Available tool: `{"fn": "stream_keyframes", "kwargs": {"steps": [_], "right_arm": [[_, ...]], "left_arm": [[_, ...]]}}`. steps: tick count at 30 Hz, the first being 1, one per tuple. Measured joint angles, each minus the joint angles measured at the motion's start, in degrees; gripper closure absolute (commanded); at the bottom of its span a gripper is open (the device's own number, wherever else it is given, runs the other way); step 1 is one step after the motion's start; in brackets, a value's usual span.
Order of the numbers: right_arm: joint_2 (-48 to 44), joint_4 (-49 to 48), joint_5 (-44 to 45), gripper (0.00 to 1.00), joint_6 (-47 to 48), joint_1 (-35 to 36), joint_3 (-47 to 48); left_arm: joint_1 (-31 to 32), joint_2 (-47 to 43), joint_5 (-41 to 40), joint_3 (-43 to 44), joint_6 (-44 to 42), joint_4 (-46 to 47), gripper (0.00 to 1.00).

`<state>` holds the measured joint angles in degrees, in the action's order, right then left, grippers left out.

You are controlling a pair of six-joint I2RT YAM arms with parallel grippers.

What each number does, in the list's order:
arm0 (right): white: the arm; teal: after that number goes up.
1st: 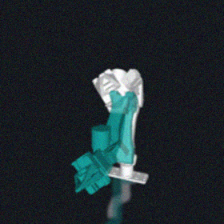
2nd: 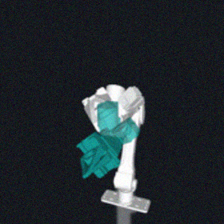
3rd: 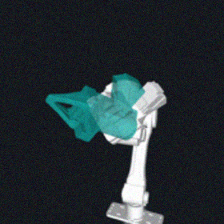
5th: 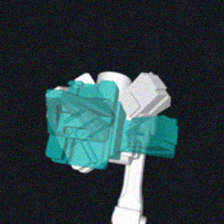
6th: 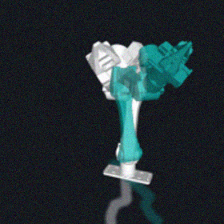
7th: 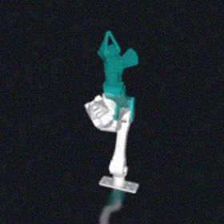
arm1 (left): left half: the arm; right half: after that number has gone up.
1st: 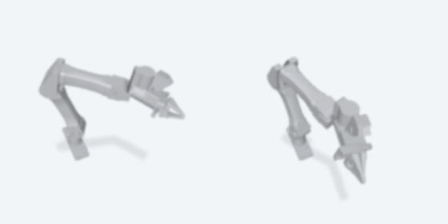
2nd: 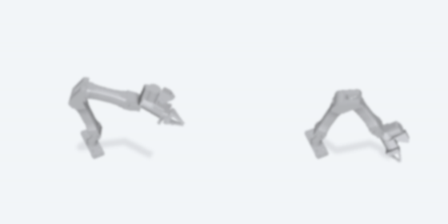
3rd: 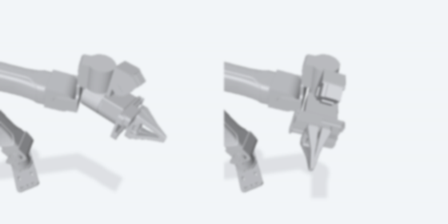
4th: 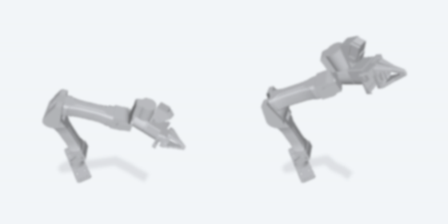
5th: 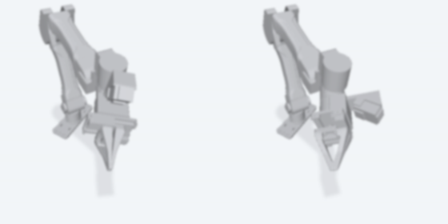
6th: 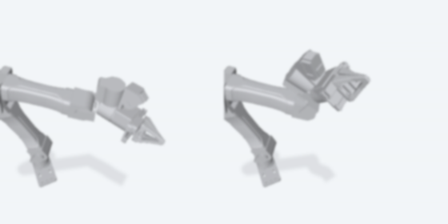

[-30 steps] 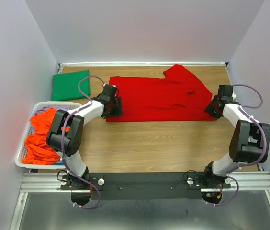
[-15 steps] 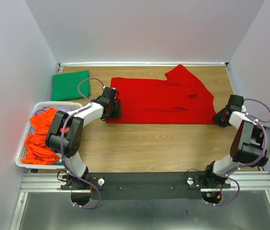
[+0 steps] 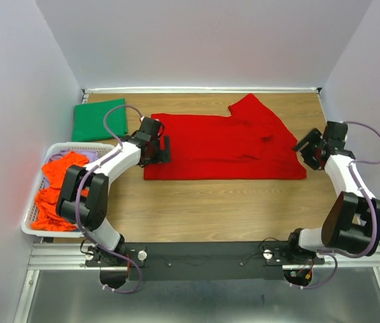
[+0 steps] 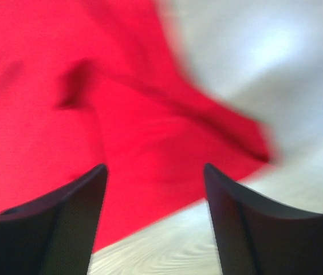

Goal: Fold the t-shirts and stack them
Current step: Fold the tshirt

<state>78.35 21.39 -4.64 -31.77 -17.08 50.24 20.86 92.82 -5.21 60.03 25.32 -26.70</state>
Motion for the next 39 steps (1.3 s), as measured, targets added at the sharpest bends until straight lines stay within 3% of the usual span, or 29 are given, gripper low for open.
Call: {"fn": "stream_keyframes", "kwargs": {"steps": [7, 13, 39], "right_arm": [[4.11, -9.57, -10.16, 0.21, -6.49, 10.56, 1.53], [11.02, -17.16, -12.81, 0.19, -13.33, 14.56, 0.28], [22.47, -25.27, -13.07, 0.19, -17.66, 16.76, 1.36]], "left_arm": [[0.0, -4.72, -2.21, 1.27, -0.04, 2.71, 0.01], [0.0, -5.66, -3.17, 0.37, -0.24, 4.98, 0.01], [0.0, -7.02, -3.15, -3.19, 0.26, 6.05, 0.01]]}}
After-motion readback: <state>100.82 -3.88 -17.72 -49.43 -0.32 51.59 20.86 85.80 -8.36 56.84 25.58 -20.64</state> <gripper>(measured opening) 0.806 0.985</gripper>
